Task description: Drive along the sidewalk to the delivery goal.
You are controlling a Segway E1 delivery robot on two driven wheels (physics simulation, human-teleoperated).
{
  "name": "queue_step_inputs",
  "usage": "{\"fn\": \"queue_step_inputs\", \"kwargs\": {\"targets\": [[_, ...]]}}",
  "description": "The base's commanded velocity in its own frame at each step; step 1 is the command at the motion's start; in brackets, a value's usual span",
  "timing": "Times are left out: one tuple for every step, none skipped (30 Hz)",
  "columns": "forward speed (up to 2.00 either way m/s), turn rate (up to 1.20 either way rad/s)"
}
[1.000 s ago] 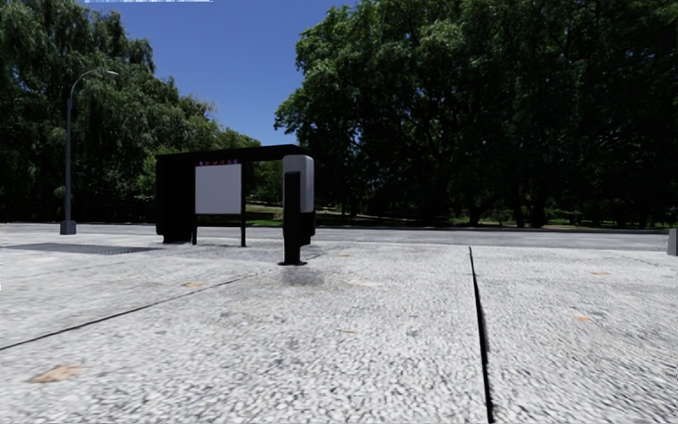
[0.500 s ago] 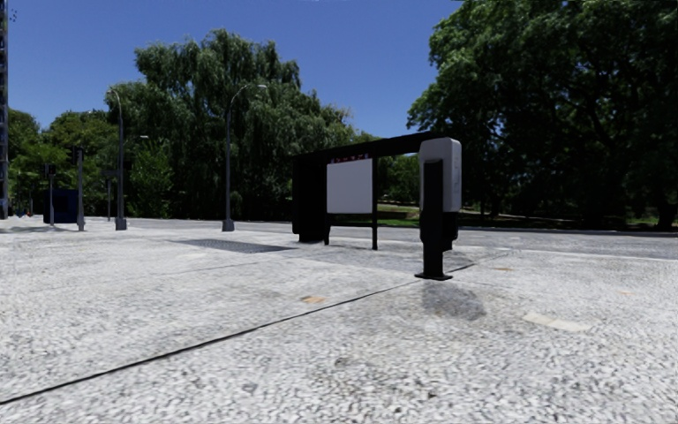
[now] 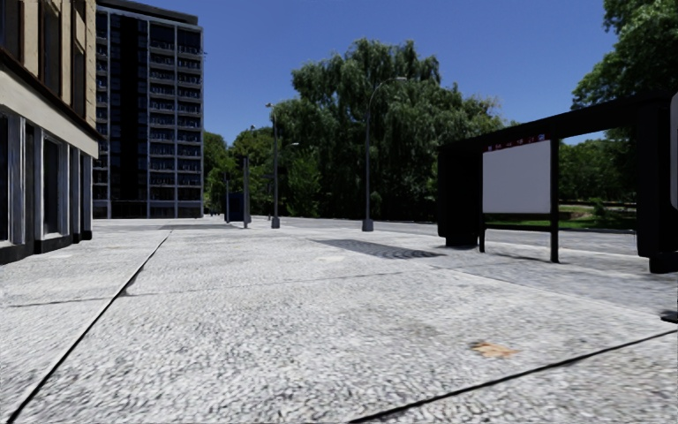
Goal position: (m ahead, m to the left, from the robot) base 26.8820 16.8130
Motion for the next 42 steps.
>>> {"fn": "queue_step_inputs", "kwargs": {"targets": [[2.0,0.0],[2.0,0.0],[2.0,0.0],[2.0,0.0],[2.0,0.0],[2.0,0.0],[2.0,0.0],[2.0,0.0],[2.0,0.06],[2.0,0.26],[2.0,0.55],[2.0,0.72],[2.0,0.82],[2.0,0.82],[2.0,0.84],[2.0,0.85],[2.0,0.74],[2.0,0.27],[2.0,0.07],[2.0,0.07],[2.0,0.0],[2.0,0.0],[2.0,0.0],[2.0,0.0],[2.0,0.0],[2.0,0.0],[2.0,0.0],[2.0,0.0],[2.0,0.0],[2.0,0.0],[2.0,0.0],[2.0,0.0],[2.0,0.0],[2.0,0.0],[2.0,0.0],[2.0,0.0],[2.0,0.0],[2.0,0.0],[2.0,0.0],[2.0,0.0],[2.0,0.0],[2.0,0.0]]}}
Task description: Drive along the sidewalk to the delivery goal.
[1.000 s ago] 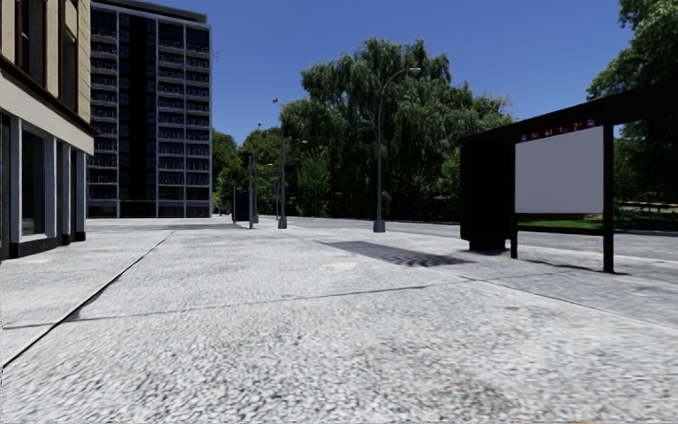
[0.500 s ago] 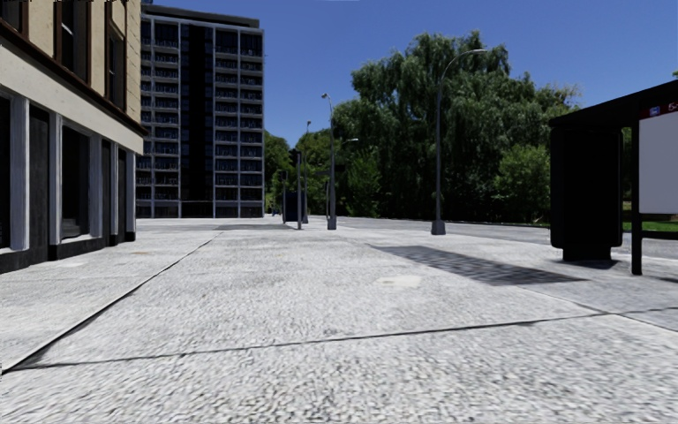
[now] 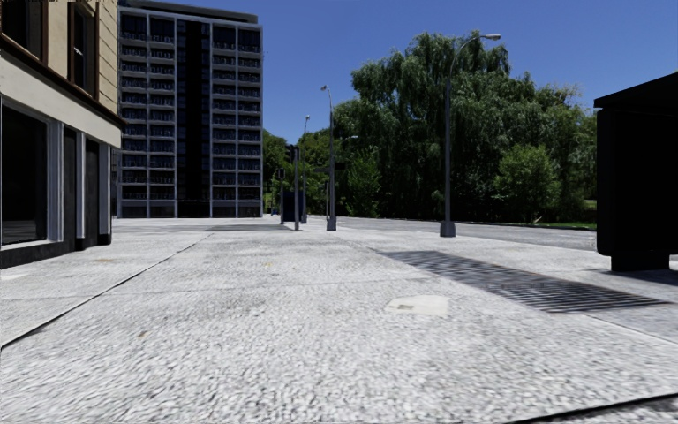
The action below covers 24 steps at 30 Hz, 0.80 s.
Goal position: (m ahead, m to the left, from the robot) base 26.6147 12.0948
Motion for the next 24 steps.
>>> {"fn": "queue_step_inputs", "kwargs": {"targets": [[2.0,0.0],[2.0,0.0],[2.0,0.0],[2.0,0.0],[2.0,0.0],[2.0,0.0],[2.0,0.0],[2.0,0.0],[2.0,0.0],[2.0,0.0],[2.0,0.0],[2.0,0.0],[2.0,0.0],[2.0,0.0],[2.0,0.0],[2.0,0.0],[2.0,0.0],[2.0,0.0],[2.0,0.0],[2.0,0.0],[2.0,0.0],[2.0,0.0],[2.0,0.0],[2.0,0.0]]}}
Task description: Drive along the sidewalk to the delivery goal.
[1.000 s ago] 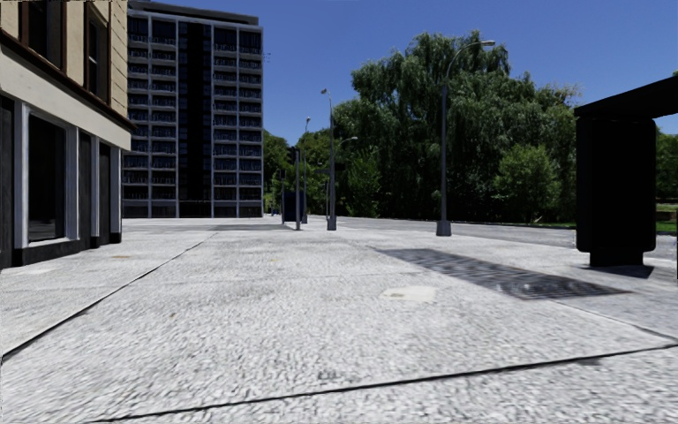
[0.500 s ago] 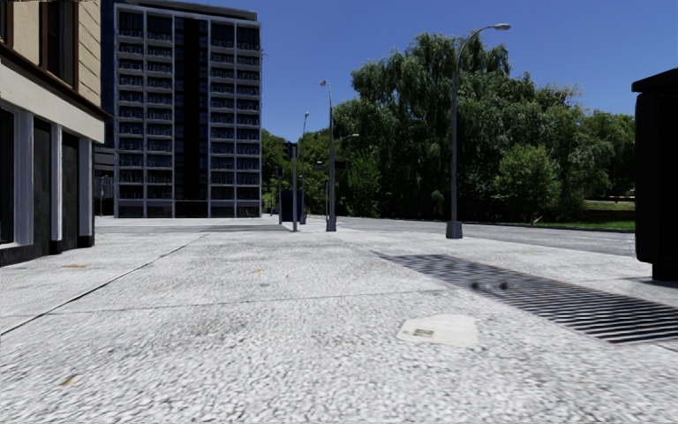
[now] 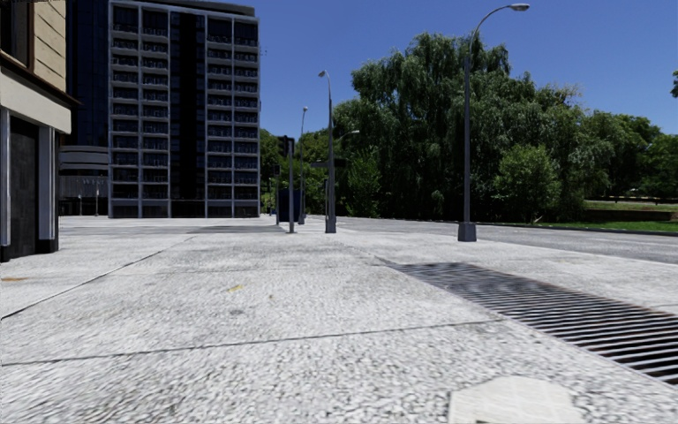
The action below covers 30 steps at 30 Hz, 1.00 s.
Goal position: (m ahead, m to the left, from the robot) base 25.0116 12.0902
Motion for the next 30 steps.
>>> {"fn": "queue_step_inputs", "kwargs": {"targets": [[2.0,0.0],[2.0,0.0],[2.0,0.0],[2.0,0.0],[2.0,-0.32],[2.0,-0.54],[2.0,-0.79],[2.0,-1.0],[2.0,-1.06],[2.0,-1.07],[2.0,-0.57],[2.0,-0.57],[2.0,-0.02],[2.0,0.0],[2.0,0.0],[2.0,0.0],[2.0,0.0],[2.0,0.0],[2.0,0.0],[2.0,0.0],[2.0,0.0],[2.0,0.0],[2.0,0.0],[2.0,0.0],[2.0,0.0],[2.0,0.0],[2.0,0.0],[2.0,0.0],[2.0,0.0],[2.0,0.0]]}}
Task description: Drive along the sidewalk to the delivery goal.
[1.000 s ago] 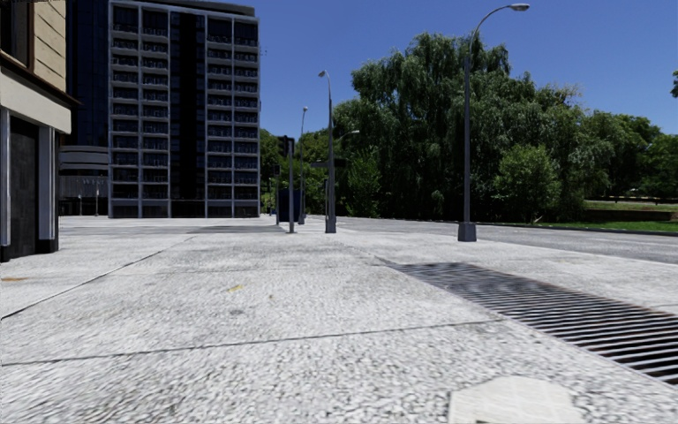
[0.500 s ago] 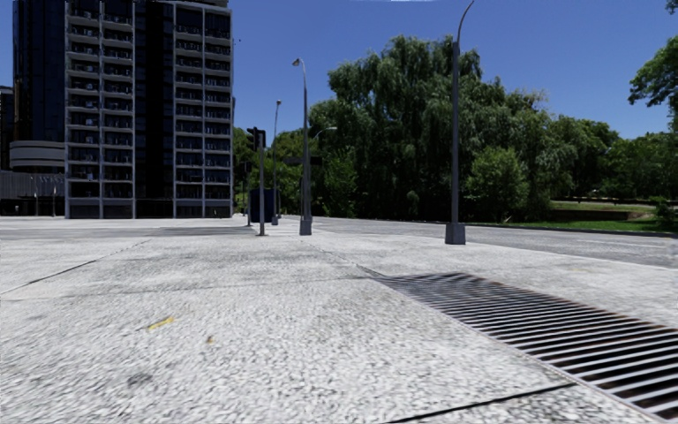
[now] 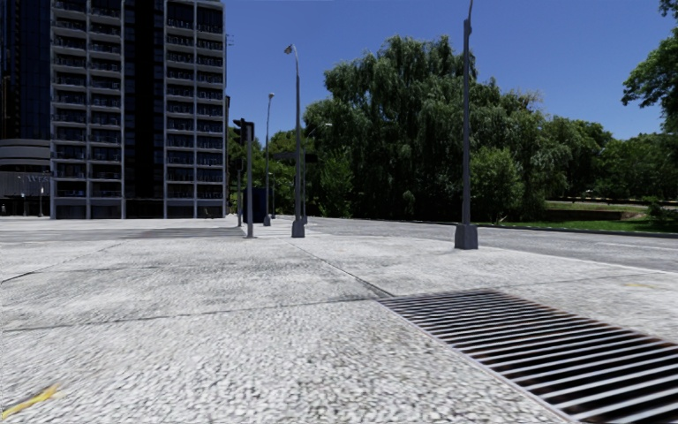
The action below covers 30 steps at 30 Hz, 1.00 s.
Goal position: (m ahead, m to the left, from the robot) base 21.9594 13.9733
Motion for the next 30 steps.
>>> {"fn": "queue_step_inputs", "kwargs": {"targets": [[2.0,0.0],[2.0,0.0],[2.0,0.0],[2.0,0.0],[2.0,0.0],[2.0,0.0],[2.0,0.0],[2.0,0.0],[2.0,0.0],[2.0,0.0],[2.0,0.0],[2.0,0.0],[2.0,0.0],[2.0,0.0],[2.0,0.0],[2.0,0.0],[2.0,0.0],[2.0,0.0],[2.0,0.0],[2.0,-0.25],[2.0,-0.46],[2.0,-0.67],[2.0,-0.67],[2.0,-0.79],[2.0,-0.79],[2.0,-0.09],[2.0,-0.09],[2.0,0.0],[2.0,0.0],[2.0,0.0]]}}
